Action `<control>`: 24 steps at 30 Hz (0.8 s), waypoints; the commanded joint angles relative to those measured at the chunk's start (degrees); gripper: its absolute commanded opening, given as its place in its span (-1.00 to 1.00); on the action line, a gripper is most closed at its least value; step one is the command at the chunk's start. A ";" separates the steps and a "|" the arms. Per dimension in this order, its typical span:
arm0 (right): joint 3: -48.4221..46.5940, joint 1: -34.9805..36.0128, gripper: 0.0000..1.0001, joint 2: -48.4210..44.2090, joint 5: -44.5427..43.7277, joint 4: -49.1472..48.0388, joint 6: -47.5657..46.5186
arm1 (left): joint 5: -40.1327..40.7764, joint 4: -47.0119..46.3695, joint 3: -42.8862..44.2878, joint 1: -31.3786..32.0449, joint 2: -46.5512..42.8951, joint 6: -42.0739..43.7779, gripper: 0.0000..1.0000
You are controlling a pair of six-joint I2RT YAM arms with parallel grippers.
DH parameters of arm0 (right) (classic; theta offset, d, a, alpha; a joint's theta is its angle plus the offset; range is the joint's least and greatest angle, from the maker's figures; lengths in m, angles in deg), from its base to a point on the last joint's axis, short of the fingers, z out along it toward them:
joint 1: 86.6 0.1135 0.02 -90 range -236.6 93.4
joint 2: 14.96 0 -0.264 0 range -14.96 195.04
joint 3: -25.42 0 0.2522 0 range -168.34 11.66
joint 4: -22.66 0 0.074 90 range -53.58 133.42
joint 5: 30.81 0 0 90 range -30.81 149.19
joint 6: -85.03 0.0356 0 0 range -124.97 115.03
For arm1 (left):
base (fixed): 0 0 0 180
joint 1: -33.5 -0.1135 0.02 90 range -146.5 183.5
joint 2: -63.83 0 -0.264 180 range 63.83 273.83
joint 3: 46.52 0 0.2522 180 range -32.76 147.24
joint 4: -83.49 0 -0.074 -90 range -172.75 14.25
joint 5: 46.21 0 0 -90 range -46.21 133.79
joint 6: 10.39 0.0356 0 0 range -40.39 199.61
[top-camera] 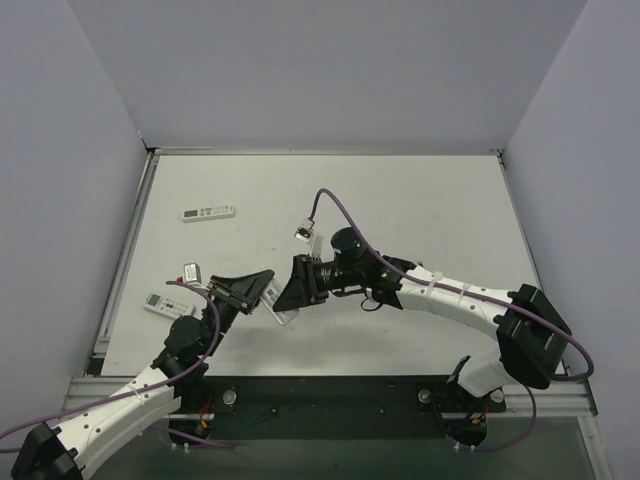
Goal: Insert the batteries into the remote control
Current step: Load the battery cover into the remote control.
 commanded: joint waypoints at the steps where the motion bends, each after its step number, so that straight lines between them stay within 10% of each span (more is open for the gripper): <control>1: 4.60 -1.97 -1.00 1.35 3.90 -11.41 5.78 | 0.04 -12.53 -4.40 0.26 -0.74 -0.59 -1.00; 6: 3.90 -1.88 -0.92 1.62 4.78 -12.40 5.88 | -1.81 -12.62 -2.91 0.17 0.40 1.25 -1.00; 14: 2.94 -2.06 0.14 -2.41 5.39 -11.79 3.86 | -1.02 -11.39 -4.31 0.26 0.41 1.17 -1.00; 24: 1.62 -2.15 0.12 -6.03 5.04 -6.52 -0.80 | -0.49 -8.31 -3.79 0.26 -1.00 2.13 -1.00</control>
